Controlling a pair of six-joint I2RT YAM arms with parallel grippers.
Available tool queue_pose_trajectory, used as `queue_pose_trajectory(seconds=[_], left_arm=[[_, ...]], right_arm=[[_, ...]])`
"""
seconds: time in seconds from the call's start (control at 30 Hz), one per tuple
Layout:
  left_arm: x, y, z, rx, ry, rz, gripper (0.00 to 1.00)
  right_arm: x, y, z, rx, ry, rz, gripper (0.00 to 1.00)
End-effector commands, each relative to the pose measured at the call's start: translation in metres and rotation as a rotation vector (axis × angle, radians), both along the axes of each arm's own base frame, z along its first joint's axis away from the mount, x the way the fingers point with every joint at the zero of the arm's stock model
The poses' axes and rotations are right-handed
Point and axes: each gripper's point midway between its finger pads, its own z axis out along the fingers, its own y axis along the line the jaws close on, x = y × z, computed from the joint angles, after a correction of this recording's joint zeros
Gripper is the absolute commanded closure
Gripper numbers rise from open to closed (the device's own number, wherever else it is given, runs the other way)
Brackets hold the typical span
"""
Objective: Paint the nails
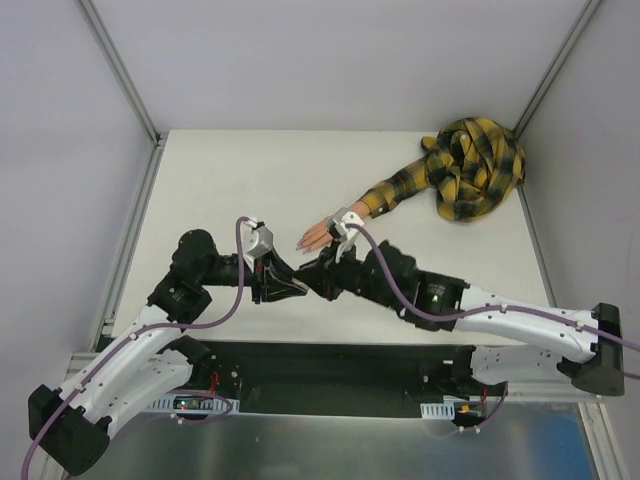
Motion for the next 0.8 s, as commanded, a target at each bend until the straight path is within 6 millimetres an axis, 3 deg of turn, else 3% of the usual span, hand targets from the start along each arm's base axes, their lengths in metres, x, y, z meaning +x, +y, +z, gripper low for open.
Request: queue_pose_trajectory(seconds=[0.0,0.17,0.27,0.43,0.5,0.53,0.63,0.77], left_arm=[[0.056,0.012,0.007,0.051,-0.143,0.320,1.00],[0.052,0.009,0.005,0.061,-0.123,0.288,1.00],[0.048,0.008,0.005,0.060,-0.121,0.261,1.00],[0.030,0.001,0.008,0.046,-0.089,0.135,1.00],[0.023,0.000,0.012,0.035,-0.086,0.092,1.00],[0.016,-0.001,0.012,0.029,-0.078,0.048,1.00],[0.004,-0.003,0.015,0.004,-0.072,-0.020,1.00],[-0.022,-0.003,0.022,-0.039,-0.035,-0.180,1.00]], right_arm=[[0.027,-0.035,-0.003,0.007,0.005,-0.716,1.00],[0.016,0.007,0.019,-0.069,-0.071,-0.666,1.00],[0.011,0.012,0.021,-0.103,-0.091,-0.541,0.94],[-0.001,-0.008,0.030,-0.019,-0.036,-0.359,0.55],[-0.007,-0.012,0.024,-0.019,-0.042,-0.273,0.46],[-0.008,-0.022,0.033,-0.004,-0.073,-0.249,0.40],[-0.013,-0.031,0.036,0.001,-0.065,-0.145,0.39],[-0.039,-0.026,0.045,0.026,-0.086,0.152,0.39]])
